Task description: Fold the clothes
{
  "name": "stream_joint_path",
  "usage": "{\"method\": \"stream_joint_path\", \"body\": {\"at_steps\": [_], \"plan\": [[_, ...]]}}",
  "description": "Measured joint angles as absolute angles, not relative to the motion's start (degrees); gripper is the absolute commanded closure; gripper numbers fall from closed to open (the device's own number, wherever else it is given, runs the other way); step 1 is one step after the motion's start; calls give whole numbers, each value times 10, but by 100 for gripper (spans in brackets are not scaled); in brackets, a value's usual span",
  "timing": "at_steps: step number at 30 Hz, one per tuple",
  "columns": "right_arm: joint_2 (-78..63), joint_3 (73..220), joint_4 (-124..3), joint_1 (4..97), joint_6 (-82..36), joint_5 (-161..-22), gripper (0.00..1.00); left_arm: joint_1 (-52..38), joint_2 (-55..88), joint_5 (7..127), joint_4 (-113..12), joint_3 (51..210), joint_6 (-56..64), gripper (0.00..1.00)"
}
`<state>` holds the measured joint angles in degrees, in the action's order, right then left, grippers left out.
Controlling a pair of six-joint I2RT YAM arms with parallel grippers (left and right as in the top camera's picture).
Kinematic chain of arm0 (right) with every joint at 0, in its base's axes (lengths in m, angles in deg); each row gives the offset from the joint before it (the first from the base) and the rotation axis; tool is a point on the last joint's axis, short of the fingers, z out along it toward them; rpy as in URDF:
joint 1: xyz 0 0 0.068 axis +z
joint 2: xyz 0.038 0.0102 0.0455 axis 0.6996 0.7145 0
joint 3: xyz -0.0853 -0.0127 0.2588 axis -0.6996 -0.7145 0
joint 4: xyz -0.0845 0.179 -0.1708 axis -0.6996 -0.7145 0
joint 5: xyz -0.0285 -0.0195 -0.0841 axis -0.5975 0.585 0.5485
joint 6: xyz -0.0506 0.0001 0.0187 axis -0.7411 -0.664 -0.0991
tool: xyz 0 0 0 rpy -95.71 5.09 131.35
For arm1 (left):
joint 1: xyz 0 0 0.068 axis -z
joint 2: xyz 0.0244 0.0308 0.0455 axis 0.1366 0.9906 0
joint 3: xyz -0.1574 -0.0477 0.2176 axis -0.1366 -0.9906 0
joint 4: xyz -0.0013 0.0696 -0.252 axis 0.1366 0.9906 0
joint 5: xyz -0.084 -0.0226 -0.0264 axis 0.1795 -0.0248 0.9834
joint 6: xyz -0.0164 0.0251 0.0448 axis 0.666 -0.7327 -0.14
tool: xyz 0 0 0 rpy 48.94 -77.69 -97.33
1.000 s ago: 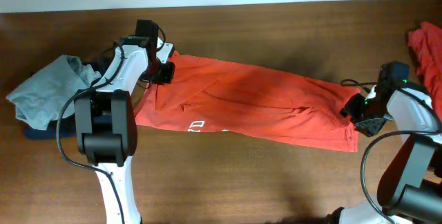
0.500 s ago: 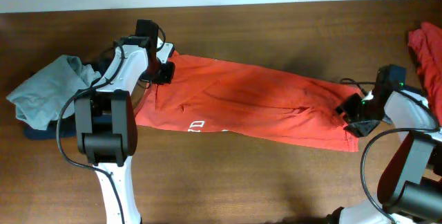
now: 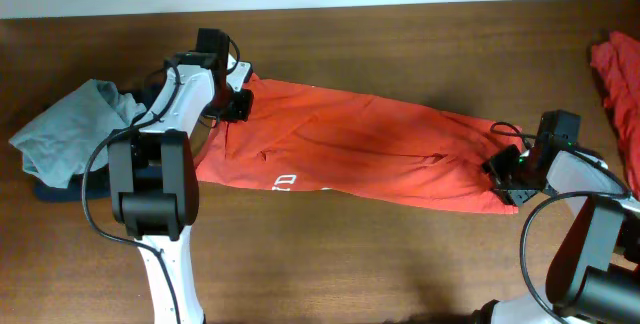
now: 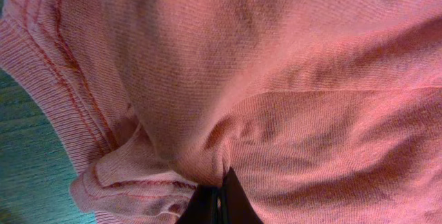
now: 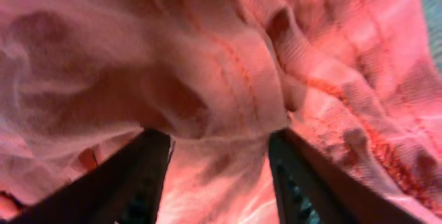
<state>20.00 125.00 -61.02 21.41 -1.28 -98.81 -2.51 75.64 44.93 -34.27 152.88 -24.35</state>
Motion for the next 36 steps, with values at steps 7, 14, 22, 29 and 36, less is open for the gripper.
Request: {"method": "stream_joint_path", "body": {"at_steps": [7,14,22,29,36], "plan": [[201,1263,-665,192,-54,-1002,36,-25,756,449,-342,1529,-244,99],[197,1267,-665,191,-72,-1005,35,-25,757,449,-342,1529,-244,99],[197,1267,-616,191,-34,-1005,35,-25,757,449,-341,1530,-244,99],[197,1267,-611,191,2,-995,49,-25,757,449,-341,1530,-244,99],[213,1267,-606,192,30,-991,74,-25,757,449,-341,1530,-244,99]]}}
